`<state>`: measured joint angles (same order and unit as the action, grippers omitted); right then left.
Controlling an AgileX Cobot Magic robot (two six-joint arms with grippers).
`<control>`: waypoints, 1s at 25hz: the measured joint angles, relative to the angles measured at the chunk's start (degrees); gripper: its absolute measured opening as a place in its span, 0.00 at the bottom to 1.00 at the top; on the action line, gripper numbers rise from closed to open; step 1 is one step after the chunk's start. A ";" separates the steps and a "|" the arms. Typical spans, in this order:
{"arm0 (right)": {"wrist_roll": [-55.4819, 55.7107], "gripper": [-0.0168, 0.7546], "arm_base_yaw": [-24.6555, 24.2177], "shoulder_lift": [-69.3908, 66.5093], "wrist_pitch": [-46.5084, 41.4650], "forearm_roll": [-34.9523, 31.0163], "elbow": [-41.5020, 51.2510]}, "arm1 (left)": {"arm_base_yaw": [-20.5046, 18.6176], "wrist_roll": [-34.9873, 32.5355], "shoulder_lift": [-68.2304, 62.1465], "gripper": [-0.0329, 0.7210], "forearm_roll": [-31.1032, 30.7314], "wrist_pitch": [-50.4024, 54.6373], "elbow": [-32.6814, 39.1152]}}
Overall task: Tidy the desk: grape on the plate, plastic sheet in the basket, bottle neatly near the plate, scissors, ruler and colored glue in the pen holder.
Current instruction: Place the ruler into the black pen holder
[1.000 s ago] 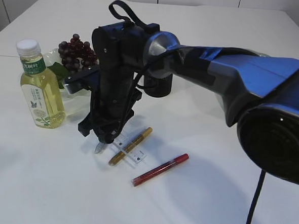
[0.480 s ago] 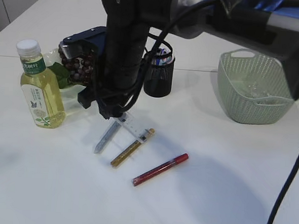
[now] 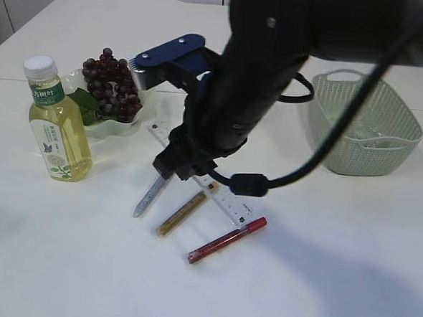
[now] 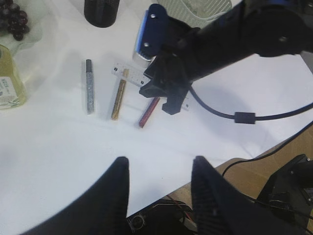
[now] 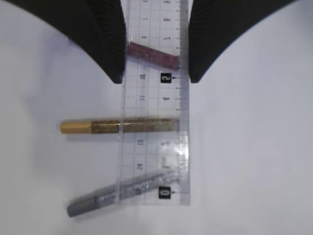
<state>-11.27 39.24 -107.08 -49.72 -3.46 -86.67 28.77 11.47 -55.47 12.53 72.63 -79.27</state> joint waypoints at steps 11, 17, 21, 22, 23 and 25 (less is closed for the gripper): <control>0.30 0.41 -3.09 16.41 35.23 4.29 23.62 | 0.00 0.00 0.00 0.45 0.00 0.00 0.00; 0.89 0.41 -9.54 16.28 48.85 3.94 23.71 | 0.00 0.00 0.00 0.45 0.00 0.00 0.00; 0.89 0.41 -11.44 13.47 55.86 3.46 21.53 | 0.00 0.00 -0.67 0.45 0.04 0.00 0.00; 0.89 0.41 -11.69 12.20 57.15 3.46 20.40 | 0.00 0.00 -0.95 0.45 0.04 0.00 0.00; 0.64 0.41 -11.92 10.81 58.52 3.46 19.09 | 0.00 0.00 -1.26 0.45 0.04 0.00 0.00; 0.02 0.41 -12.29 8.08 60.61 3.46 16.43 | 0.00 0.00 -1.97 0.45 0.14 0.00 0.00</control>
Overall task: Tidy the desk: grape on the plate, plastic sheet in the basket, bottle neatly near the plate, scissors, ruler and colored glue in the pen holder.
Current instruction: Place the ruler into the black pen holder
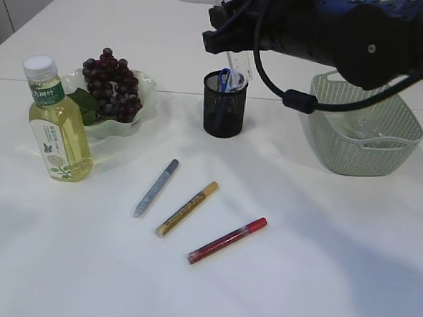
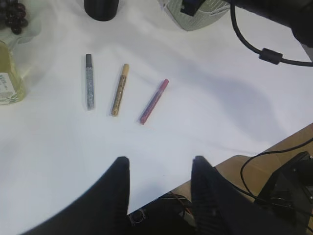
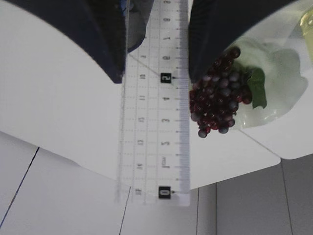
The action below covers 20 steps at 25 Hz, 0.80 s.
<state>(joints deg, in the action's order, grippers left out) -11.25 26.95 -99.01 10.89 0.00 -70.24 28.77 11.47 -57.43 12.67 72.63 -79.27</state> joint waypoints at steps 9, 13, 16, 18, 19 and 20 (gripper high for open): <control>-0.22 0.41 -3.25 -14.24 4.34 -1.16 -15.11 | 0.00 0.00 -2.93 0.45 0.69 0.00 0.00; -0.22 0.41 -3.49 -20.61 6.17 -2.77 -21.65 | 0.00 0.00 -4.24 0.45 0.69 0.00 0.00; -0.22 0.41 -3.49 -24.72 6.55 -3.70 -25.98 | 0.00 0.00 -4.68 0.45 0.73 0.00 0.05; -0.22 0.41 -3.62 -27.14 6.67 -4.18 -28.22 | 0.00 0.00 -4.68 0.45 0.82 0.00 0.05; -0.22 0.41 -3.76 -28.00 6.67 -4.23 -29.10 | 0.00 0.00 -4.68 0.45 0.82 0.00 0.05; -0.22 0.41 -3.88 -28.92 6.67 -4.40 -29.71 | 0.00 0.00 -4.68 0.45 0.82 0.00 0.05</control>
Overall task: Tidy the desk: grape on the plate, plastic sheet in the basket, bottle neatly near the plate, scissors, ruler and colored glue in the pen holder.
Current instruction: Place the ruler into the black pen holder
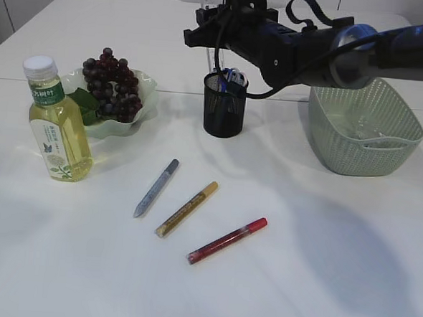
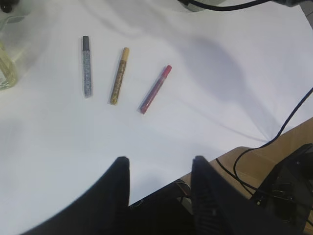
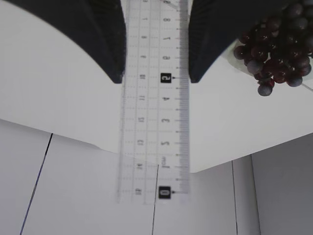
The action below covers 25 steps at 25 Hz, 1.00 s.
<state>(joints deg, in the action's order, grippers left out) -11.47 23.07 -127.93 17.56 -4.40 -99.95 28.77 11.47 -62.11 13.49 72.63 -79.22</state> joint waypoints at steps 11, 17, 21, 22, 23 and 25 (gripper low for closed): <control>-0.12 0.41 -1.63 -3.94 2.17 -1.15 -0.57 | 0.00 0.00 -0.05 0.45 0.04 0.00 0.09; 1.06 0.41 -1.63 -3.94 2.42 -1.61 -0.90 | 0.00 0.00 -0.28 0.45 0.13 0.00 0.09; 1.45 0.41 -1.63 -3.94 2.42 -1.69 -0.92 | 0.00 0.00 -0.32 0.45 0.17 0.00 0.09; 1.45 0.41 -1.63 -3.99 2.42 -1.69 -0.92 | 0.00 0.00 -0.32 0.45 0.26 0.00 0.09; 1.45 0.41 -1.63 -4.08 2.42 -1.73 -0.92 | 0.00 0.00 -0.32 0.45 0.26 0.00 0.09; 1.45 0.41 -1.63 -4.48 2.42 -1.83 -0.92 | 0.00 0.00 -0.32 0.45 0.26 0.00 0.09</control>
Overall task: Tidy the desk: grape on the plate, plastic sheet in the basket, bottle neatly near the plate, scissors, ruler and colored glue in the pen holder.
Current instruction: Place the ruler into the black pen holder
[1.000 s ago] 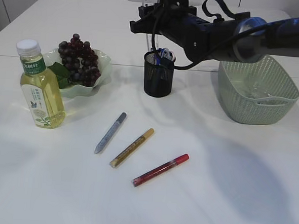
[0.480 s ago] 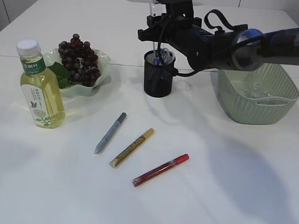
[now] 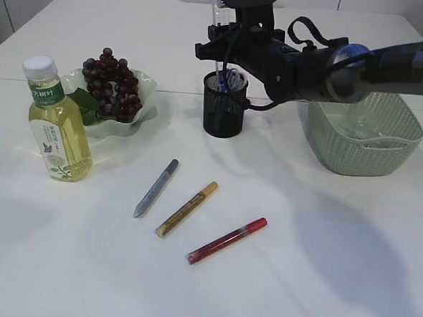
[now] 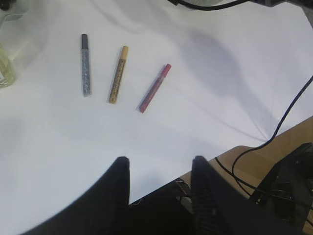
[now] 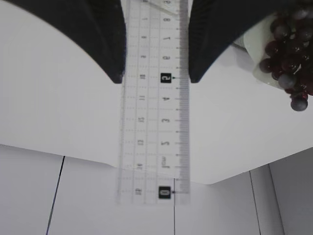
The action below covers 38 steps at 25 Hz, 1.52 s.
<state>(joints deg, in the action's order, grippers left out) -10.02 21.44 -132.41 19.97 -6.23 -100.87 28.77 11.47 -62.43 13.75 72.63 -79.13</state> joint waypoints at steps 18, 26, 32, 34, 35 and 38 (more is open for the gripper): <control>0.35 0.41 0.00 -1.33 -0.50 0.00 -0.10 | 0.00 0.00 0.00 0.45 0.04 0.00 0.00; 0.47 0.44 0.00 -1.33 -0.50 -0.12 -0.10 | 0.00 0.00 0.00 0.45 0.26 0.00 0.00; 0.67 0.50 0.00 -1.33 -3.85 -0.12 -0.46 | 0.00 0.00 0.00 0.45 0.77 0.00 0.00; 0.67 0.53 0.00 -1.33 -5.00 -0.12 -0.59 | 0.00 0.00 0.00 0.45 0.89 0.00 0.00; 0.67 0.54 0.00 -1.33 -5.15 -0.12 -0.59 | 0.00 0.00 0.00 0.45 0.89 0.00 0.00; 0.80 0.55 0.00 -1.33 -5.39 -0.12 -0.72 | 0.00 0.00 0.00 0.45 0.89 0.00 0.00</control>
<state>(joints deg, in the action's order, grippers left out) -9.22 21.44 -133.74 14.59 -6.35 -101.59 28.77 11.47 -62.43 14.64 72.63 -79.13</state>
